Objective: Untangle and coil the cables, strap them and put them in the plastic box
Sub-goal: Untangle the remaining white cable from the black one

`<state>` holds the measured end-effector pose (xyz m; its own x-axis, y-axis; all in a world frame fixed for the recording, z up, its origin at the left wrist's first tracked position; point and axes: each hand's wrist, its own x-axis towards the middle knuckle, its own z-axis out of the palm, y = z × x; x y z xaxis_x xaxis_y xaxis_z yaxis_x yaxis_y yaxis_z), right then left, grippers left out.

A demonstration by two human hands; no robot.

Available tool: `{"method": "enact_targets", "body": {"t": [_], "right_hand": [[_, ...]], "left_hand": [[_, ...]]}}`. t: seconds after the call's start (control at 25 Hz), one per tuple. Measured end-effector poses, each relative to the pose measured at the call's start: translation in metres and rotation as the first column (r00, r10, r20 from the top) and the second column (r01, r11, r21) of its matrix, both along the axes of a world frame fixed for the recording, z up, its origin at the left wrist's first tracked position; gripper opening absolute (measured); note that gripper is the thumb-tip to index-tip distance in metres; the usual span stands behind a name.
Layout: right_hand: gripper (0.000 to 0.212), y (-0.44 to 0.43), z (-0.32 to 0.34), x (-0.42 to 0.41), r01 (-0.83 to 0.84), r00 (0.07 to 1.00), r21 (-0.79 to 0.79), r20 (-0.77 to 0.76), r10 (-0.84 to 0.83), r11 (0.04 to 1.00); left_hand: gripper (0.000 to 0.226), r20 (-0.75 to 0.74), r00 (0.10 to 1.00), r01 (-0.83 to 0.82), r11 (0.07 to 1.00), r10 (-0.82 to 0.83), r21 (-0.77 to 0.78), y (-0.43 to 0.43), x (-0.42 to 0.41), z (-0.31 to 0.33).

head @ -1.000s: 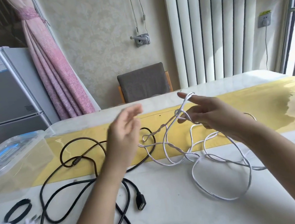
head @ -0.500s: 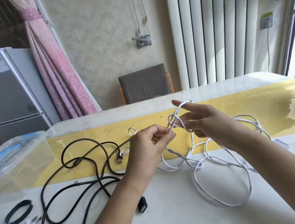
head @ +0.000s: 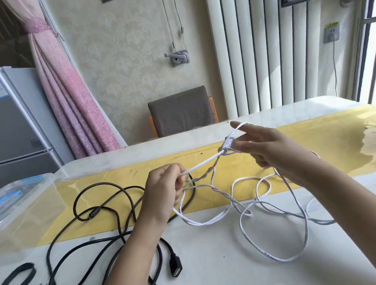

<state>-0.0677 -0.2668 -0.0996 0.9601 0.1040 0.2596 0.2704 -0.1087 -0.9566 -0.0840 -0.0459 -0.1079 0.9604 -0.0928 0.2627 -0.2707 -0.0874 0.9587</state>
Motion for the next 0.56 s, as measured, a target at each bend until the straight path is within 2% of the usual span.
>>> {"method": "enact_targets", "body": {"t": [0.08,0.12,0.24,0.28,0.36,0.44,0.56], "right_hand": [[0.056,0.000,0.002,-0.005,-0.044,0.998,-0.151,0.047,0.051,0.987],[0.051,0.000,0.002,-0.005,-0.037,0.996,-0.204,0.069,0.052,0.978],[0.009,-0.001,-0.005,0.002,0.145,0.982,-0.278,0.161,-0.103,0.950],[0.006,-0.002,-0.008,0.005,0.234,0.963,-0.346,0.207,-0.170,0.909],[0.007,-0.003,-0.012,0.009,0.362,0.922,-0.485,0.309,-0.232,0.796],[0.011,-0.001,-0.014,0.008,0.401,0.903,-0.558,0.376,-0.209,0.727],[0.013,0.007,-0.019,0.011,0.404,0.895,-0.592,0.412,-0.169,0.698]], "left_hand": [[0.031,0.003,0.998,0.068,0.996,-0.068,0.057,0.000,-0.002,0.001],[0.033,0.003,0.995,0.100,0.994,-0.100,0.054,0.000,-0.003,0.001],[0.034,-0.026,0.979,0.204,0.978,-0.203,0.044,-0.002,-0.005,-0.002],[0.028,-0.052,0.967,0.251,0.967,-0.248,0.042,-0.002,-0.006,-0.002],[0.023,-0.097,0.933,0.349,0.937,-0.346,0.010,0.000,-0.006,0.000],[0.036,-0.114,0.899,0.416,0.906,-0.422,-0.072,0.003,-0.004,0.000],[0.046,-0.108,0.880,0.446,0.884,-0.462,-0.143,0.006,-0.001,-0.002]]}}
